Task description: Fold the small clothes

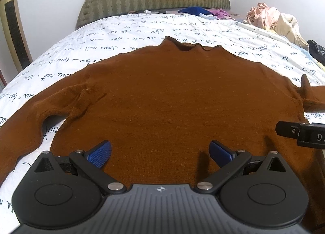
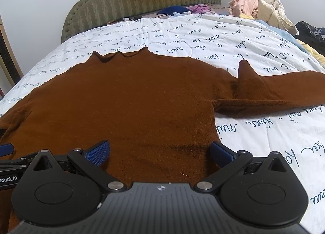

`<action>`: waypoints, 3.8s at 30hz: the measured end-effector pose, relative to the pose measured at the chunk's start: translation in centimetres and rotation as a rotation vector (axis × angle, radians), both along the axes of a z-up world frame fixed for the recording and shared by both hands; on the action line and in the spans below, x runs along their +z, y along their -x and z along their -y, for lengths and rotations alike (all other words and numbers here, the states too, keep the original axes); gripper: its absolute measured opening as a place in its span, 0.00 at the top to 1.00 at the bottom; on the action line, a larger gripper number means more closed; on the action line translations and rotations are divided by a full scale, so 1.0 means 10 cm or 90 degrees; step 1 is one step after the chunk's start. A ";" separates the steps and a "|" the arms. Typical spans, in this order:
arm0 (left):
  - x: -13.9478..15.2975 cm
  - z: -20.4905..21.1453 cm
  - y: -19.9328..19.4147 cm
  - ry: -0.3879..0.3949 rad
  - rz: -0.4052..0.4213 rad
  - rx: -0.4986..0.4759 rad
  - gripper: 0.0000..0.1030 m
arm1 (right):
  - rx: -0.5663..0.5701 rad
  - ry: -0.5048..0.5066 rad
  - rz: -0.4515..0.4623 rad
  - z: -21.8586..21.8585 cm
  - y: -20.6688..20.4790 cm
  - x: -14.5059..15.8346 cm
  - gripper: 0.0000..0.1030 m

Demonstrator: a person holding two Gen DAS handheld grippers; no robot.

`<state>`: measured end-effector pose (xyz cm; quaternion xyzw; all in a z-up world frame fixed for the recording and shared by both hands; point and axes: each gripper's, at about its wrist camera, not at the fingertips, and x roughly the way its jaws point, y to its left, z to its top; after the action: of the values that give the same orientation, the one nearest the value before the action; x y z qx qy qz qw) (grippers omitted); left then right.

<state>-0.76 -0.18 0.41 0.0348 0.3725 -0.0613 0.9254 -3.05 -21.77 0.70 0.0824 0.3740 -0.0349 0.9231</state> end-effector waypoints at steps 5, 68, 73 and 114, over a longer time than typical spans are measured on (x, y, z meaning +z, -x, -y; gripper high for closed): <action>0.01 0.05 0.05 -0.030 0.039 0.015 0.00 | 0.000 0.000 0.000 0.00 0.00 0.00 0.00; 0.03 0.45 -0.05 0.014 0.052 -0.046 0.00 | -0.126 -0.063 0.115 1.56 0.31 0.08 0.00; -0.04 0.52 -0.11 -0.010 0.025 -0.072 0.00 | -0.235 -0.109 0.159 2.49 0.44 0.05 0.00; -0.03 0.39 -0.15 -0.058 0.031 -0.049 0.00 | -0.548 -0.394 0.262 4.31 0.81 -0.48 0.60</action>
<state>0.74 -4.06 0.12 0.0926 0.3508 -0.0787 0.9286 -11.15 -64.86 -4.08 0.4992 0.1118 -0.2802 0.8123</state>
